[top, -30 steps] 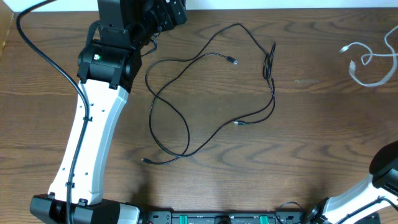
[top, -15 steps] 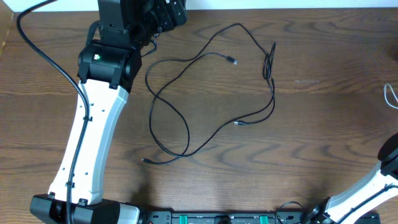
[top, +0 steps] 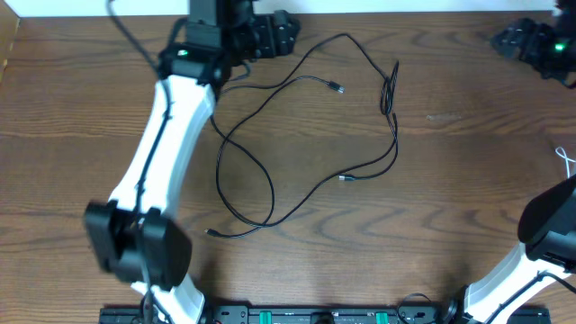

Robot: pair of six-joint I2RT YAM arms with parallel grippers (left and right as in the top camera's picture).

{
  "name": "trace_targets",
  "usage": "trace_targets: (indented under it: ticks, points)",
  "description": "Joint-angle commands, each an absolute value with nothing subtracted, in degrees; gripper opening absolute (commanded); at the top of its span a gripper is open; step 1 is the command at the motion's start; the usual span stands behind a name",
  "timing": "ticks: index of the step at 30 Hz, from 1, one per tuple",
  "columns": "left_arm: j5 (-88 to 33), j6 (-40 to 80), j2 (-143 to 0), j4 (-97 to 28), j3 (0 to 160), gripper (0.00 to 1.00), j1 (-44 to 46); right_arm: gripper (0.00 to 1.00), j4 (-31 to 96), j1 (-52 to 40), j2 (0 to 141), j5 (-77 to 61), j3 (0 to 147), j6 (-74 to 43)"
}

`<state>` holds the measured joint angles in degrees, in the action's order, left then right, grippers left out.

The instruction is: Untangle cables

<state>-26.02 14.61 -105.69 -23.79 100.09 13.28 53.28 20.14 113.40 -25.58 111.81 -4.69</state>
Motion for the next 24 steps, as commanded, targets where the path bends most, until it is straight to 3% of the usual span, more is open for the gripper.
trace_targets:
  ticks: [1,11,18,24]
  points:
    - [-30.87,12.67,-110.98,-19.16,100.36,0.82,17.19,0.99,54.02,18.7,112.62,-24.16,112.73,-3.84]
    - [-30.76,14.0,-124.9,-6.0,100.36,0.81,28.03,0.99,56.84,18.63,112.62,-24.12,112.73,-4.45]
    - [-17.45,17.93,-130.04,0.86,100.36,0.69,33.5,0.99,58.78,18.65,112.62,-24.1,112.71,-4.38]
    - [-16.78,18.28,-134.21,6.55,100.36,0.57,35.73,0.99,59.31,18.65,112.62,-24.1,112.71,-4.36]
